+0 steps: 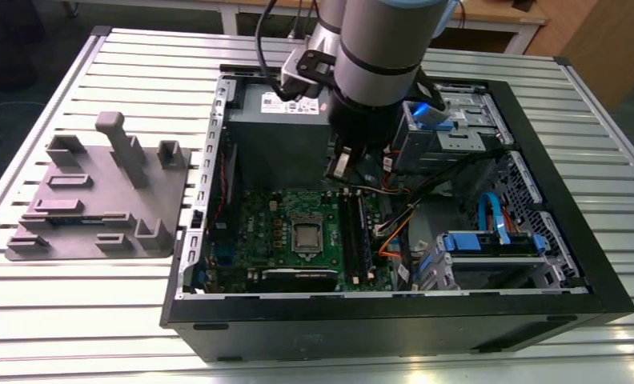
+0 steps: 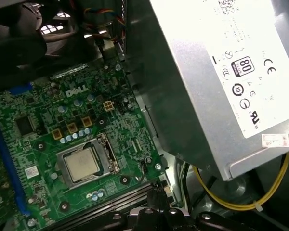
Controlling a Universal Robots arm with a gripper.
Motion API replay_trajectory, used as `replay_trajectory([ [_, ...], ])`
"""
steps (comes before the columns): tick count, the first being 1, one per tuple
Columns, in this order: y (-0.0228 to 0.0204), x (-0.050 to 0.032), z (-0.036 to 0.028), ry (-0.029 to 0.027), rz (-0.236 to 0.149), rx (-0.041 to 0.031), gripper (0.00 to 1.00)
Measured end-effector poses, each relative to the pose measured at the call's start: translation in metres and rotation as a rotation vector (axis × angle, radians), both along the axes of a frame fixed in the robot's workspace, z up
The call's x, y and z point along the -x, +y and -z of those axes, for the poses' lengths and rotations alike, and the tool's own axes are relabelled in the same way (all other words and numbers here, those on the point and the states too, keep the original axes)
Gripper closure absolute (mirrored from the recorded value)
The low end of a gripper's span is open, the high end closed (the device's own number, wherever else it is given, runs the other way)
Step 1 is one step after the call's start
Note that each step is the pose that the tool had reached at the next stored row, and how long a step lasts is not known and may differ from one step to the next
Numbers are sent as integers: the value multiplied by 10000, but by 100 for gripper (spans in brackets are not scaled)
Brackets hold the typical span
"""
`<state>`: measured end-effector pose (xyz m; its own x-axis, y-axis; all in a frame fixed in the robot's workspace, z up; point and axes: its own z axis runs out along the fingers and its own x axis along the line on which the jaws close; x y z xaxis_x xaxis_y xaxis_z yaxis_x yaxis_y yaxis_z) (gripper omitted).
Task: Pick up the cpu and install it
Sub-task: 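Install the first cpu locking lever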
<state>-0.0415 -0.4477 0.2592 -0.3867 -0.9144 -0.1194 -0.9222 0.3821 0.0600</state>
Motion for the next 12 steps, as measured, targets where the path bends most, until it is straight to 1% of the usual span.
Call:
replay_trajectory([
  [2, -2, 21, 22, 0, -46, -102, 89],
  [4, -1, 38, 55, -1, -82, -174, 89],
  [6, -2, 44, 87, 0, -100, -215, 89],
  [10, -5, 47, 150, 0, -100, -258, 89],
  [12, -7, 57, 167, -1, -99, -282, 89],
])
